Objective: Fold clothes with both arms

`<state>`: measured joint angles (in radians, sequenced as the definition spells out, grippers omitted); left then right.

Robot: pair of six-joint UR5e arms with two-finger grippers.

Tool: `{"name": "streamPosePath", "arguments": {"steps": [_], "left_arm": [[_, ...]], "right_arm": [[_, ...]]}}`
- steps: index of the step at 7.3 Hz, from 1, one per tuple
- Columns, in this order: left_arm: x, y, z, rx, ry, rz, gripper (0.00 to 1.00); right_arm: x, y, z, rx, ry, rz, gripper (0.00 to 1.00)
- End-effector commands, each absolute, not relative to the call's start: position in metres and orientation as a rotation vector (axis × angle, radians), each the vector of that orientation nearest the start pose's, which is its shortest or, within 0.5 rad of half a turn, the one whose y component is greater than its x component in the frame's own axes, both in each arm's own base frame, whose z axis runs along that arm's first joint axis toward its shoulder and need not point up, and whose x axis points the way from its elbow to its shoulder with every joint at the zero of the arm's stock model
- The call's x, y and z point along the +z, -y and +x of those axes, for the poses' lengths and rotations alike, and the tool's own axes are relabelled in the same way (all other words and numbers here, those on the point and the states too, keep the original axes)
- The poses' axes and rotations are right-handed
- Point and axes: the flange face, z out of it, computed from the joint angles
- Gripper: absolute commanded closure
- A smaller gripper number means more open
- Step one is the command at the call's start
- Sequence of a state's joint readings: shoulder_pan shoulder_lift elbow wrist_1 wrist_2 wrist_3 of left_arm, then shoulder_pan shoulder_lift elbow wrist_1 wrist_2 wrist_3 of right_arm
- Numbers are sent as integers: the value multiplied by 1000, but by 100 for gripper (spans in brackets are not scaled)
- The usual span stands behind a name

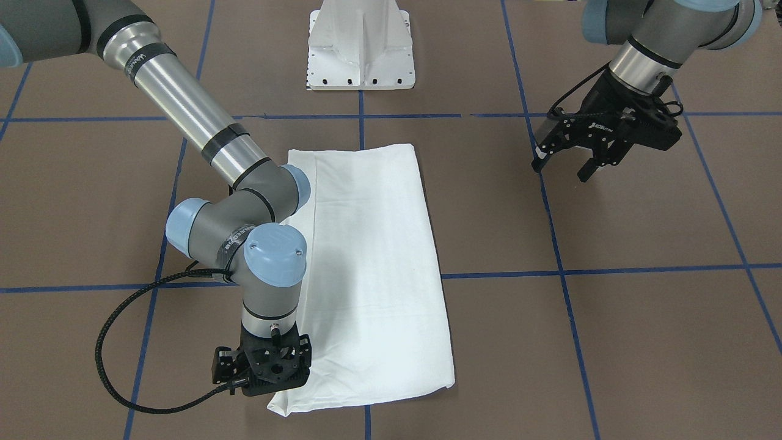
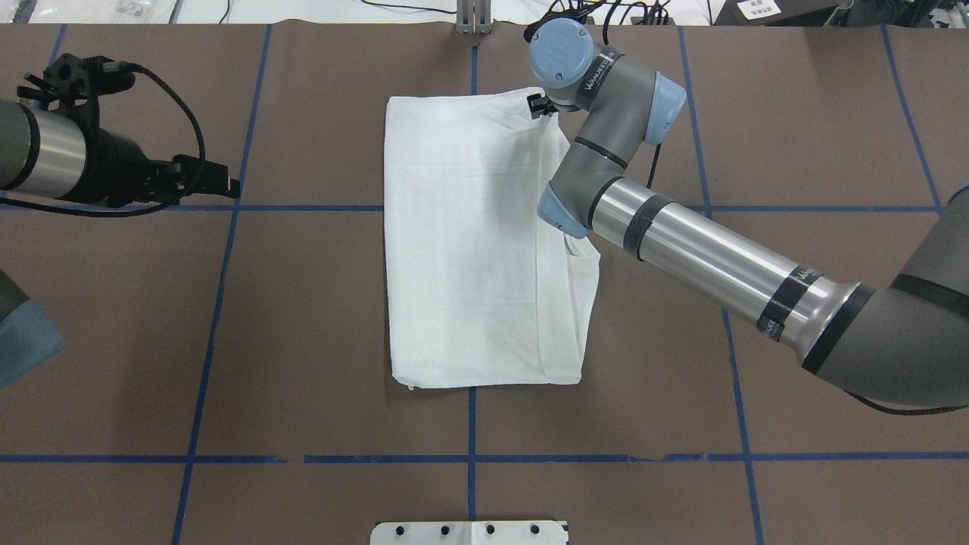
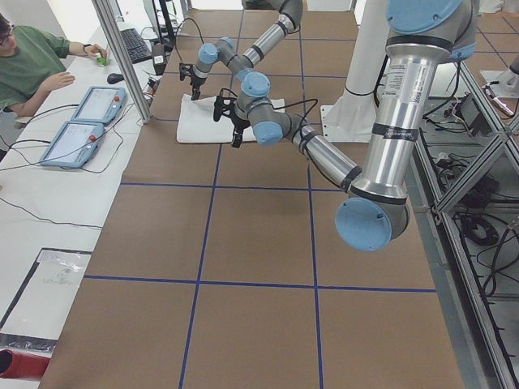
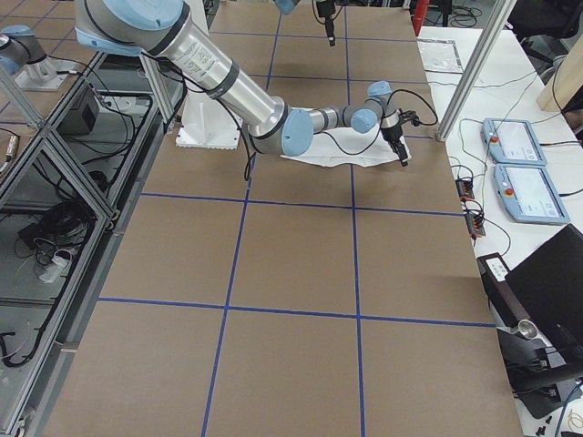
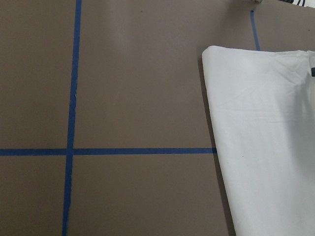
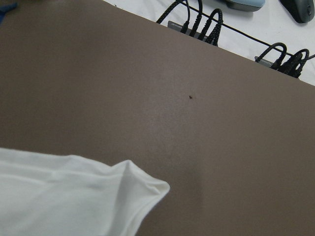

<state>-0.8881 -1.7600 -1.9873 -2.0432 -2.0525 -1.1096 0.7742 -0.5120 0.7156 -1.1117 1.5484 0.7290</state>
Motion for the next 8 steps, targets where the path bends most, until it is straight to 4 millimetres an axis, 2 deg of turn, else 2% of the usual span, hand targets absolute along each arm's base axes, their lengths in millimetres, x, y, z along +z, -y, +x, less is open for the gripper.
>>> {"name": "streamPosePath", "arguments": {"steps": [1,2,4,7,8], "left_arm": [[309,465,267,-118,-1094,321,0],[308,466,268,-116,-1097,320,0],[308,466,268,-116,-1097,320,0],[314,469,270,-115,-1087,316,0],[314,470,270,-110,-1084,320,0]], "right_arm": [[320,727,-533,-109,430,474,0],[329,719,-529,-114,432,469,0],[333,716,-526,-114,437,468,0],[317,717,-529,-114,455,476,0],[305,717,-532,-114,466,485,0]]}}
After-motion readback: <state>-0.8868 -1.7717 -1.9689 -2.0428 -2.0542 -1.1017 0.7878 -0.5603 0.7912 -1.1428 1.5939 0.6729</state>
